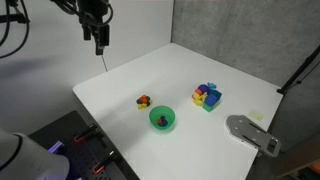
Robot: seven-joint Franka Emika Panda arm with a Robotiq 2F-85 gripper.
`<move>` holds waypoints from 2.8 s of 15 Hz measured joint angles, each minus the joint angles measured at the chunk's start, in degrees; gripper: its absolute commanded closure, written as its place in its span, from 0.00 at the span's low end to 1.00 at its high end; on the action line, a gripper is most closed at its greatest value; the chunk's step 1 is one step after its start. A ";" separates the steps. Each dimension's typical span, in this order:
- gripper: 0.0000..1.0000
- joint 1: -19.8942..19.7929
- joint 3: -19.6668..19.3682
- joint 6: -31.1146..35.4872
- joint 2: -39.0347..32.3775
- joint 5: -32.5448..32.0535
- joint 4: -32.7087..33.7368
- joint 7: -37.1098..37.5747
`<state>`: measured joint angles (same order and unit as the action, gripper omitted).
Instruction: Put the yellow object inside the bowl
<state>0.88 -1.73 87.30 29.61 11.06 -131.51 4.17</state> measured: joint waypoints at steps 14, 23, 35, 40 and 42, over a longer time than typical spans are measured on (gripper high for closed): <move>0.00 0.04 4.19 9.82 -3.14 -0.42 -2.03 -0.16; 0.00 1.49 5.81 28.23 -9.38 -4.02 -8.55 -2.24; 0.00 1.66 6.78 53.96 -25.06 -13.33 -17.42 3.45; 0.00 1.78 6.53 62.16 -34.88 -20.18 -17.03 12.82; 0.00 2.59 5.62 64.01 -37.89 -22.73 -16.44 16.17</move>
<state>3.48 3.89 151.31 -8.29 -11.67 -147.95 20.34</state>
